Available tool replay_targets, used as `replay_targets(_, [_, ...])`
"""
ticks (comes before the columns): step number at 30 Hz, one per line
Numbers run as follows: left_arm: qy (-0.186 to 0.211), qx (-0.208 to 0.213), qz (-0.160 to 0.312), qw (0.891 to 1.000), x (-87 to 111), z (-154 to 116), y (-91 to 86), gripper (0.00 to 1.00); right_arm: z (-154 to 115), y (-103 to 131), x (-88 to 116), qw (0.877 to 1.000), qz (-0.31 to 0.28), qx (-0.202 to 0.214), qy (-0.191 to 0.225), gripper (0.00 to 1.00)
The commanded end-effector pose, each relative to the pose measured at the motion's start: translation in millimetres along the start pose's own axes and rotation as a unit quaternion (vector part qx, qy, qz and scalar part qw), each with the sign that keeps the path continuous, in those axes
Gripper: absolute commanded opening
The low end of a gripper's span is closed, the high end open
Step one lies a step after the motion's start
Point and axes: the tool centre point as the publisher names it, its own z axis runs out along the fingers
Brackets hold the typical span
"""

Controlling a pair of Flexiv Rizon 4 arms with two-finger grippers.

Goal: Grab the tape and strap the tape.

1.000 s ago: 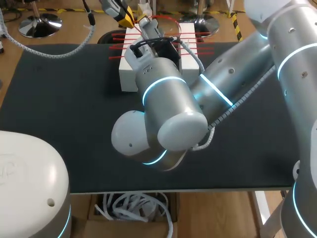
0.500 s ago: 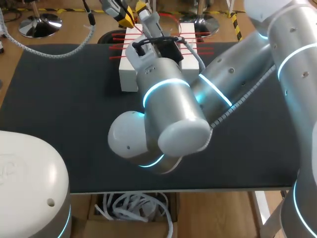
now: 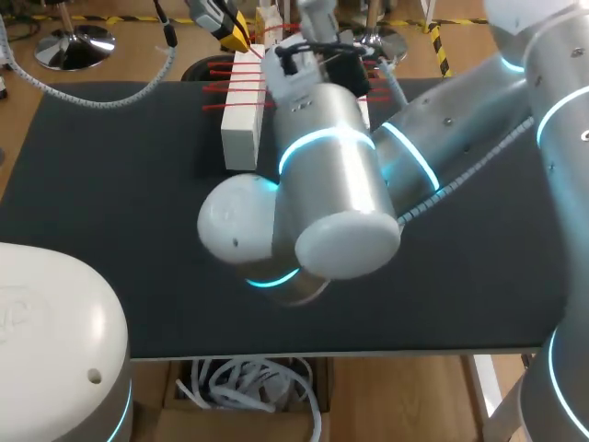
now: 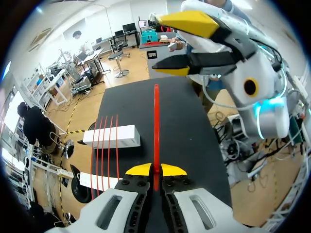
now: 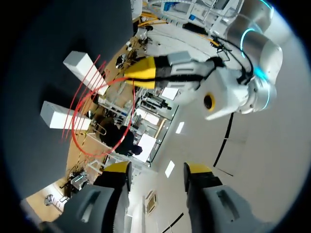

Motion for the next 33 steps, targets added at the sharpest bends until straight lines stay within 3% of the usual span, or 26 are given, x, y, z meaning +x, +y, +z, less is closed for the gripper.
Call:
replay_targets(1, [0.001,-0.002,-0.001,1.0,-0.2,-0.5,-0.6,0.0,20.4,-30.7,3.6,1.0,-0.005,-0.003,-0.001,0.81])
replay_targets(2, [0.001,-0.002,-0.001,1.0,-0.2,-0.5,-0.6,0.0,24.0,-35.0,4.8,1.0,-0.003,-0.003,-0.001,1.0])
replay_targets(7, [0.0,-0.011,-0.013,1.0,1.1,0.1,6.1,0.0,32.7,-46.9,4.2,1.0,-0.01,-0.013,-0.01,1.0])
replay_targets(11, [0.0,-0.037,-0.05,0.998,4.6,3.6,34.0,0.0,32.7,-46.9,4.2,1.0,-0.01,-0.013,-0.01,1.0])
replay_targets(16, [-0.008,-0.088,-0.144,0.986,16.4,2.3,97.4,0.0,32.7,-46.9,4.2,1.0,-0.01,-0.013,-0.01,1.0])
replay_targets(20, [-0.019,-0.13,-0.219,0.967,28.1,-5.2,160.1,0.0,32.7,-46.9,4.2,1.0,-0.01,-0.013,-0.01,1.0])
replay_targets(24, [-0.017,-0.172,-0.277,0.945,37.5,-14.8,211.2,0.0,32.7,-46.9,4.2,1.0,-0.01,-0.013,-0.01,1.0])
replay_targets(29, [0.011,-0.231,-0.316,0.92,43.9,-21.3,270.0,0.0,32.7,-46.9,4.2,1.0,-0.01,-0.013,-0.01,1.0])
replay_targets(33, [0.04,-0.276,-0.335,0.9,45.8,-24.9,304.4,0.0,32.7,-46.9,4.2,1.0,-0.01,-0.013,-0.01,1.0])
